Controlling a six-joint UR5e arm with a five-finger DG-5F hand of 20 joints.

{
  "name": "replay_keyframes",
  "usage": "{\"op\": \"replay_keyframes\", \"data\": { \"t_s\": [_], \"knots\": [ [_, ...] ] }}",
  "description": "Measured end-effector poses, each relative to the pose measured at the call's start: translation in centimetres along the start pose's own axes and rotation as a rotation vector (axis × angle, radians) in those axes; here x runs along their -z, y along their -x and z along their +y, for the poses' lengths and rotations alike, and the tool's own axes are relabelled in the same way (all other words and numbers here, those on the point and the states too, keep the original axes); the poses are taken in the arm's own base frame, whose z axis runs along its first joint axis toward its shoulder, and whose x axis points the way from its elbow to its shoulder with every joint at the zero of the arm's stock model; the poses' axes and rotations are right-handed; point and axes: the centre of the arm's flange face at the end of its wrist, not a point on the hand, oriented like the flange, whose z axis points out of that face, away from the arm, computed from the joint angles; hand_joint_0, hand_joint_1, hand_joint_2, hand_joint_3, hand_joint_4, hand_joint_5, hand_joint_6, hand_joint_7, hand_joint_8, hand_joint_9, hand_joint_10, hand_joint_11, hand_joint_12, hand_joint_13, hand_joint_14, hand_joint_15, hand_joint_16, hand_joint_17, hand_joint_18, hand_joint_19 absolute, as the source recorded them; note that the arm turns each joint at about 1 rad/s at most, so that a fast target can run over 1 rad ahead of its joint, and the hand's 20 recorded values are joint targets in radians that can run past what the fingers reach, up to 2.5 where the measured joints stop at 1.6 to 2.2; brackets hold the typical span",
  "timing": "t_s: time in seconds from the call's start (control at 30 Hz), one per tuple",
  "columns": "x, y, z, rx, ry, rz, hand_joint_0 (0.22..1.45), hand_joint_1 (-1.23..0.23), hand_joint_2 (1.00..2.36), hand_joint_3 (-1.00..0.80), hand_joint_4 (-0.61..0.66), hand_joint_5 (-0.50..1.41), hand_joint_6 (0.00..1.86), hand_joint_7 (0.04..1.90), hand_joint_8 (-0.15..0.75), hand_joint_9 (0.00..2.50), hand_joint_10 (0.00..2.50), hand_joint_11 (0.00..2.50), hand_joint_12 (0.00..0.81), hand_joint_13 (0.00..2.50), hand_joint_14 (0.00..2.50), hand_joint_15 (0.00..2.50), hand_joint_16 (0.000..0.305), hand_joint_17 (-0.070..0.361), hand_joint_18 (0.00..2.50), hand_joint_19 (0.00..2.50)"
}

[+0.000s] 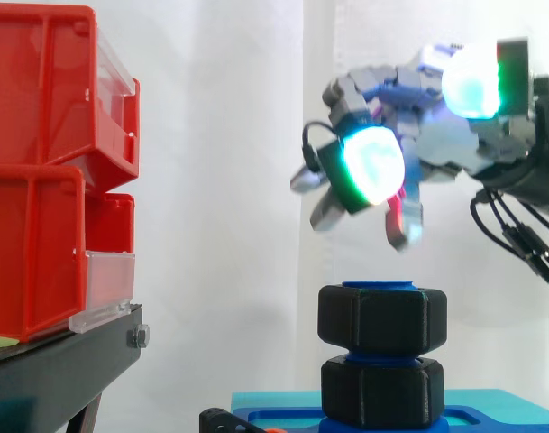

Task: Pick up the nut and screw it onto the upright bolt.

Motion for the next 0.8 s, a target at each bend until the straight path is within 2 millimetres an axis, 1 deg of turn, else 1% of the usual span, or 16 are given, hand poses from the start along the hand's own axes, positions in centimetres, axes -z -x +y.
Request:
{"op": "replay_keyframes", "data": {
  "t_s": [0.07, 0.1, 0.13, 0.23, 0.37, 0.53, 0.57, 0.67, 0.7, 0.8],
  "knots": [
    [-0.7, 0.7, 0.2, -0.003, 0.001, -0.018, 0.5, -0.17, 1.0, -0.5, 0.24, 0.01, 0.51, 1.23, 0.263, 1.38, 0.0, 0.0, 0.235, 0.9, 0.0, 0.0, 0.022, 0.05, 0.65, 0.11],
    [-1.2, 0.6, 0.2, -0.012, -0.005, -0.028, 0.5, -0.17, 1.0, -0.5, 0.27, 0.0, 0.51, 1.16, 0.255, 1.31, 0.0, 0.0, 0.244, 0.88, 0.0, 0.0, 0.024, 0.054, 0.65, 0.13],
    [-1.5, 0.3, 0.0, -0.021, -0.012, -0.036, 0.5, -0.17, 1.0, -0.5, 0.28, -0.02, 0.51, 1.09, 0.257, 1.28, 0.0, 0.0, 0.25, 0.86, 0.0, 0.0, 0.026, 0.058, 0.64, 0.15],
    [-2.1, -1.2, -0.6, -0.056, -0.029, -0.055, 0.49, -0.17, 1.0, -0.5, 0.29, -0.04, 0.5, 0.99, 0.26, 1.23, 0.0, 0.0, 0.257, 0.83, 0.0, 0.0, 0.027, 0.062, 0.63, 0.15],
    [-2.9, -2.9, -0.8, -0.093, -0.021, -0.07, 0.49, -0.17, 1.0, -0.5, 0.26, -0.08, 0.5, 0.82, 0.248, 1.12, 0.0, 0.0, 0.266, 0.77, 0.0, 0.0, 0.029, 0.066, 0.58, 0.14],
    [-3.4, -4.7, -0.2, -0.109, -0.019, -0.046, 0.49, -0.17, 1.0, -0.5, 0.25, -0.09, 0.5, 0.76, 0.248, 1.06, 0.0, 0.0, 0.271, 0.72, 0.0, 0.0, 0.03, 0.068, 0.53, 0.14],
    [-3.4, -5.0, 0.0, -0.11, -0.019, -0.04, 0.48, -0.17, 1.0, -0.5, 0.25, -0.09, 0.5, 0.75, 0.238, 1.0, 0.0, 0.0, 0.278, 0.62, 0.0, 0.0, 0.03, 0.069, 0.35, 0.1],
    [-3.5, -5.8, 0.4, -0.111, -0.019, -0.027, 0.48, -0.16, 1.0, -0.5, 0.26, -0.08, 0.5, 0.75, 0.234, 0.92, 0.0, 0.0, 0.285, 0.47, 0.0, 0.0, 0.031, 0.069, 0.17, 0.02],
    [-3.5, -6.2, 0.6, -0.107, -0.018, -0.02, 0.48, -0.16, 1.0, -0.5, 0.25, -0.08, 0.5, 0.75, 0.235, 0.86, 0.0, 0.0, 0.292, 0.4, 0.0, 0.0, 0.031, 0.069, 0.06, 0.0],
    [-3.2, -7.7, 1.0, -0.096, -0.021, -0.001, 0.47, -0.16, 1.0, -0.5, 0.25, -0.08, 0.5, 0.73, 0.231, 0.8, 0.0, 0.0, 0.295, 0.32, 0.0, 0.0, 0.031, 0.07, 0.0, 0.0]
  ]
}}
